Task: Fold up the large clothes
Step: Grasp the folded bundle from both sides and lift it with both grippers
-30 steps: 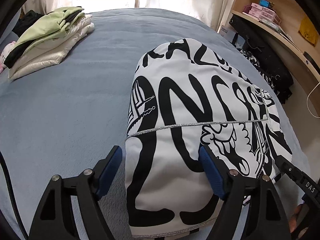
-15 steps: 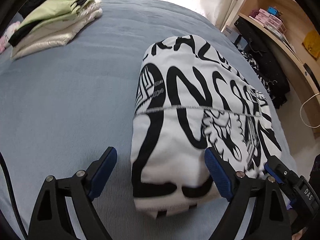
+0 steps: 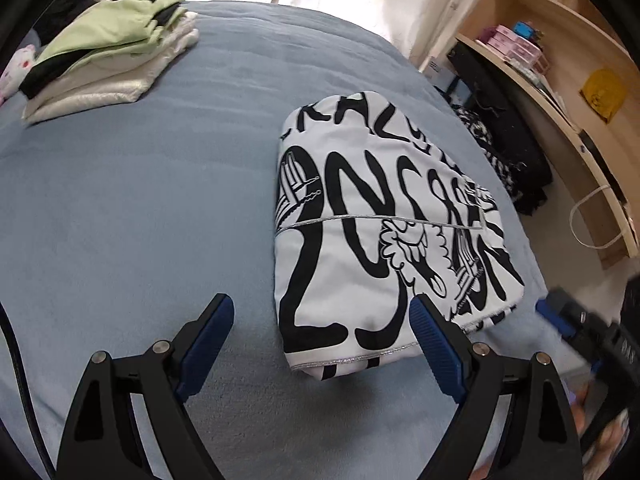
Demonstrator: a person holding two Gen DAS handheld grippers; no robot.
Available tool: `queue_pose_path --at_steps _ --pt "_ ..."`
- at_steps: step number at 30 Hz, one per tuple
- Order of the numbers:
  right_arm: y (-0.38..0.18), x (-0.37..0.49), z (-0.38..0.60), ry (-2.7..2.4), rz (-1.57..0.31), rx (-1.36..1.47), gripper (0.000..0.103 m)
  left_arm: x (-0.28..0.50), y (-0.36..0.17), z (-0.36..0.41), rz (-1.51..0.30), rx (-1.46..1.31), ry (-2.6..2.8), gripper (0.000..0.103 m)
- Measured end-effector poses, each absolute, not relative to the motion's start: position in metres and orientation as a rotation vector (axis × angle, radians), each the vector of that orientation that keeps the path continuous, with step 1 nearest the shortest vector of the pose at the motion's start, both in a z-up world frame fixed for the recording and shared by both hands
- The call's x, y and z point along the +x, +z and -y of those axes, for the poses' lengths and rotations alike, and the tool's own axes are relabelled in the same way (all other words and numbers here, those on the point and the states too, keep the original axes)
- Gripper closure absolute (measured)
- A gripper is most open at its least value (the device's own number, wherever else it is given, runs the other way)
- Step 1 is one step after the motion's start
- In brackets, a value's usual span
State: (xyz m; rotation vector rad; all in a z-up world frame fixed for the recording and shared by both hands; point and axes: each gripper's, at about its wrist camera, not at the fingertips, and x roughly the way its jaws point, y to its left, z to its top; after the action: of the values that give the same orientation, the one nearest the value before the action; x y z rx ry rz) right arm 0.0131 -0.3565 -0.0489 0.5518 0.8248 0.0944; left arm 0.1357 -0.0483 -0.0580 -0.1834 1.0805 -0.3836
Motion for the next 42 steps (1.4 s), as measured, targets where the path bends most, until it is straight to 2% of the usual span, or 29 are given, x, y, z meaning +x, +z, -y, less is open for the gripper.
queue_pose_path --at_steps 9,14,21,26,34,39,42 --pt "-0.044 0.056 0.428 0.031 -0.913 0.516 0.042 0.173 -0.084 0.047 -1.198 -0.300 -0.515 0.015" --pt "-0.083 0.089 0.472 0.078 -1.012 0.648 0.042 0.194 -0.115 0.054 -1.278 -0.409 -0.588 0.014" --pt "-0.137 0.117 0.486 0.178 -1.114 0.789 0.042 0.206 -0.141 0.063 -1.345 -0.450 -0.614 0.012" --pt "-0.153 0.132 0.476 0.321 -1.128 0.803 0.041 0.211 -0.149 0.070 -1.338 -0.461 -0.643 0.009" --pt "-0.166 0.163 0.450 0.458 -1.107 0.768 0.030 0.220 -0.159 0.085 -1.316 -0.450 -0.662 0.002" --pt "-0.168 0.174 0.446 0.491 -1.068 0.775 0.031 0.225 -0.161 0.094 -1.332 -0.430 -0.651 0.001" --pt "-0.167 0.170 0.448 0.475 -1.052 0.754 0.039 0.227 -0.158 0.102 -1.339 -0.406 -0.618 0.001"
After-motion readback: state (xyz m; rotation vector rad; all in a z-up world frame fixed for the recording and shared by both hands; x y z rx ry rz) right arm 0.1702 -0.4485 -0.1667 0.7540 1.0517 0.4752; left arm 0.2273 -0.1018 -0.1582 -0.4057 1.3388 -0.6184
